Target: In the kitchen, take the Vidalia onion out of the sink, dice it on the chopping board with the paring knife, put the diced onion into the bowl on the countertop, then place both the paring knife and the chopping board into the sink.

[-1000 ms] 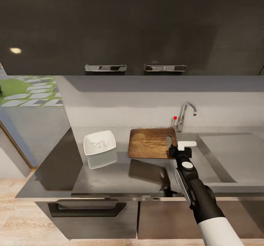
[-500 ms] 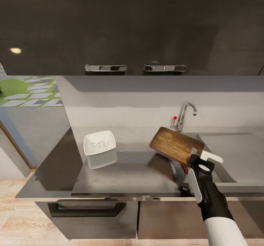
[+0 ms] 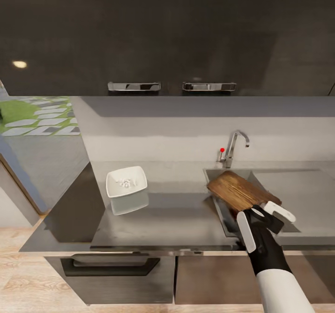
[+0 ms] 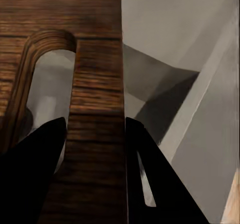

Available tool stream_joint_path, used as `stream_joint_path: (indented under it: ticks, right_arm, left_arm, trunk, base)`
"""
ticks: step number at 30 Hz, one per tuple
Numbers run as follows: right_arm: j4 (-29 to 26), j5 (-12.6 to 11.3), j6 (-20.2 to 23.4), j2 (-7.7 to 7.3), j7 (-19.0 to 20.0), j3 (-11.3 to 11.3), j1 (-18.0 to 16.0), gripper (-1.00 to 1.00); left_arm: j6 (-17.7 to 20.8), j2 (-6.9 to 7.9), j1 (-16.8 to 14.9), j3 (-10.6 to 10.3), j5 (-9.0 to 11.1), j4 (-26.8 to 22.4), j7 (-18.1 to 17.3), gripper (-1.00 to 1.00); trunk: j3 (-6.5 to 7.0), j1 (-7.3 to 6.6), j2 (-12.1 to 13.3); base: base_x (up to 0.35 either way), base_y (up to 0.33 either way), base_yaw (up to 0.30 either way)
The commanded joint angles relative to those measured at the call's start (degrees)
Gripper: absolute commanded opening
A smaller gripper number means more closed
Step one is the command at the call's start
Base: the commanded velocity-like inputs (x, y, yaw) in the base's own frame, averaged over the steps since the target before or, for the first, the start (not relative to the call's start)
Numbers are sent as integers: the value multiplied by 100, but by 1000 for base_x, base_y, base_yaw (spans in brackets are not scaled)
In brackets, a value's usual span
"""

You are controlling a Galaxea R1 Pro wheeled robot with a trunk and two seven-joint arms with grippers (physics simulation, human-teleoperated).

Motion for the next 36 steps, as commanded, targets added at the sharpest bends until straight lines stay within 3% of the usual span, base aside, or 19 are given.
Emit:
stream_joint_path:
  ticks: [1,5,10,12,14,15,17,19,27,36]
  right_arm:
    - [73,-30,60,0,-118,-6,-123,-100]
    - [717,-31,67,-7,-536,-5,-781,-100]
    - [1697,-28,50,-40,-723,-15,-1634,-100]
    - [2207,-41,24,-107,-760,-32,-2057,-100]
    - [2662,-206,-127,-234,-917,-134,-2429,-100]
    - [2719,-262,-200,-249,-966,-170,-2468,-100]
    - [2964,-583,-815,-277,-1266,-320,-2583,-100]
    - [3480,-730,-1517,-267,-1400,-359,-2617,-100]
    - [4596,-790,-2663,-204,-1424,-366,-2624,-100]
    - [4868,-861,-3023,-182,-1420,-365,-2624,-100]
  left_arm:
    - [-9,3,1,-10,59,-5,10,100]
    - [-9,3,1,-9,60,-1,10,100]
    - [-9,2,1,-13,60,3,10,100]
    - [-9,3,1,-11,60,3,10,100]
    - [-9,2,1,-11,60,3,7,100]
    - [-9,2,1,-12,60,4,6,100]
    - [-9,3,1,-13,60,4,-3,100]
    - [-9,3,1,-8,61,7,-7,100]
    - [-9,-2,1,-10,60,50,-8,100]
    - [-9,-4,1,-10,60,56,-8,100]
  trunk:
    - [-11,3,-11]
    - [-11,3,-11]
    - [-11,3,-11]
    - [-11,3,-11]
    - [-11,3,-11]
    - [-11,3,-11]
    - [-11,3,-11]
    - [-11,3,-11]
    - [-11,3,-11]
    - [-11,3,-11]
  base:
    - [0,0,0]
    - [0,0,0]
    - [0,0,0]
    - [0,0,0]
    - [0,0,0]
    - [0,0,0]
    - [0,0,0]
    - [0,0,0]
    - [0,0,0]
    - [202,0,0]
